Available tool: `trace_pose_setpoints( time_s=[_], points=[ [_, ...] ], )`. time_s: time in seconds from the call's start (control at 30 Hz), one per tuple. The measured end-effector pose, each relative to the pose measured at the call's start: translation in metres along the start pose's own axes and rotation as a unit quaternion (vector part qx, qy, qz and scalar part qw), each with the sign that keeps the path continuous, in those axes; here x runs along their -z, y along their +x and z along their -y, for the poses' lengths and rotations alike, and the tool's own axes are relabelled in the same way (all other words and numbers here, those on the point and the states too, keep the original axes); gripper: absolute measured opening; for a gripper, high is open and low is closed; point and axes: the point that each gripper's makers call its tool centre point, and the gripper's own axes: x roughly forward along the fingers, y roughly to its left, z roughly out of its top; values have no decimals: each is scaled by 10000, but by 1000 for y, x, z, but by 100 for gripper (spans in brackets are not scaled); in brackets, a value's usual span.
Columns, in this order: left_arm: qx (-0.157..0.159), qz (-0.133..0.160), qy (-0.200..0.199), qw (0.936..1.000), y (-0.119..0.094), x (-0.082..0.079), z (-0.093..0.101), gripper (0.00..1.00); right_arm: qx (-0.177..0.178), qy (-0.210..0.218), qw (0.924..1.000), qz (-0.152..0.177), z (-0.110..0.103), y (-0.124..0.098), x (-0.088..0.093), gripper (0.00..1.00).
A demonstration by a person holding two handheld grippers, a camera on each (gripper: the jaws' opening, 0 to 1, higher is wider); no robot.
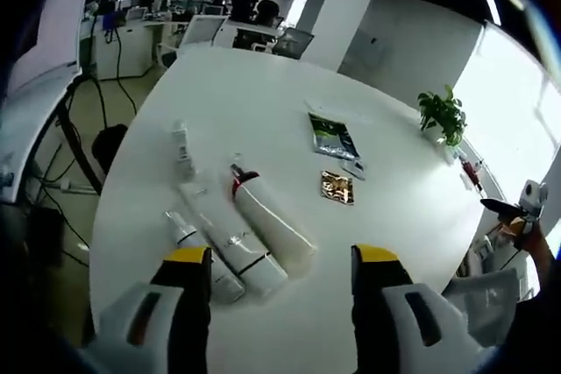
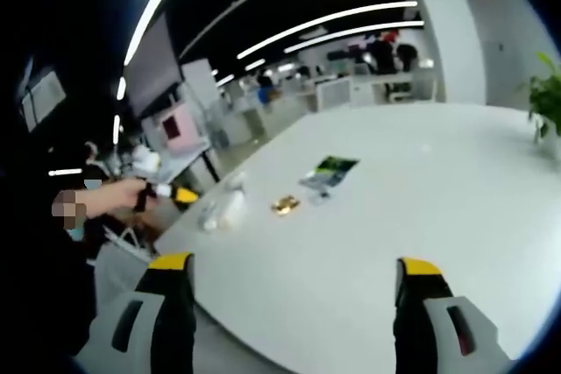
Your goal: Arrange the skincare products in the storage area until every visible bottle or jar stands upright without overlapping.
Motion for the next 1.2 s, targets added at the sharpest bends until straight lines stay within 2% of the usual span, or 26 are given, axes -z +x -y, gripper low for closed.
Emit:
trace_pose_setpoints(
  time_s=[0.43, 1.2],
  points=[
    [-140, -112, -133, 9998, 16, 2, -9, 51, 18, 52, 10000, -48, 2, 3, 2, 97],
    [-534, -450, 8, 9976, 46, 0, -36, 47, 21, 96, 9998, -185, 5, 9, 5, 96]
  ],
)
